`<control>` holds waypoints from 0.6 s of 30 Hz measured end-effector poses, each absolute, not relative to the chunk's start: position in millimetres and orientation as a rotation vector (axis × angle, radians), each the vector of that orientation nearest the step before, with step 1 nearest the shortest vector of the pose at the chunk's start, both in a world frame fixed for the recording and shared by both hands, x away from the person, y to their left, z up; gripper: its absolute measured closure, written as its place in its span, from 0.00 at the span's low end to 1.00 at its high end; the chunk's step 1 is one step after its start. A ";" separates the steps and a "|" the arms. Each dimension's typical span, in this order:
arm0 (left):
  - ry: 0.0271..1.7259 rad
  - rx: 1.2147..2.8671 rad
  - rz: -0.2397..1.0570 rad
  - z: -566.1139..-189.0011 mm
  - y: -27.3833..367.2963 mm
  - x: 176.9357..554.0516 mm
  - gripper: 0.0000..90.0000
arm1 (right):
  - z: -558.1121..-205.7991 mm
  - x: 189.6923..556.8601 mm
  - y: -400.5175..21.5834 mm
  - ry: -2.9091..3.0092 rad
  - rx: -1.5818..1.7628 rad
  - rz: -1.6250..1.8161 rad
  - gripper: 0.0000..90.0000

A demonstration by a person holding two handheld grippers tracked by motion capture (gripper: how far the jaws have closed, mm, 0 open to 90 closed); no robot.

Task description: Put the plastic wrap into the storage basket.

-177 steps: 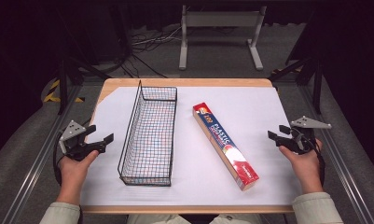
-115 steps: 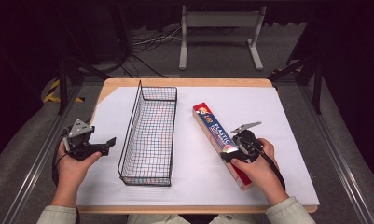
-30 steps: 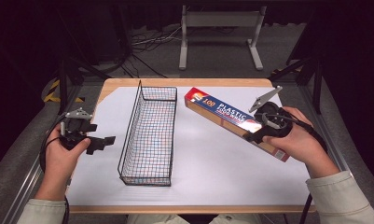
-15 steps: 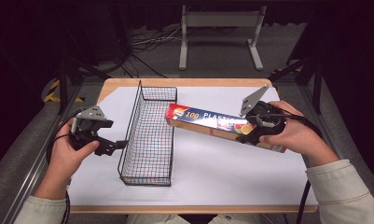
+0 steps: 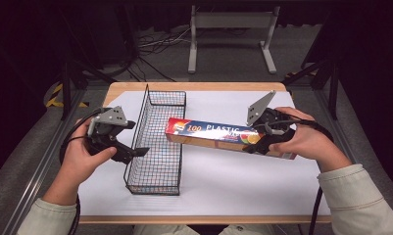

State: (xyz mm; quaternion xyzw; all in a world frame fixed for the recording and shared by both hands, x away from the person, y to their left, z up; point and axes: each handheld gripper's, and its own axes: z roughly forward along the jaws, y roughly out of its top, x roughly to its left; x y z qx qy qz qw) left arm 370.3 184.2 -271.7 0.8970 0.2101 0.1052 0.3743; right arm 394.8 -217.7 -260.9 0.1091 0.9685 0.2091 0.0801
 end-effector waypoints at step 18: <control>0.267 2.392 0.217 -254.3 117.7 374.1 0.05 | -260.3 390.9 -209.9 2.933 0.236 0.682 0.45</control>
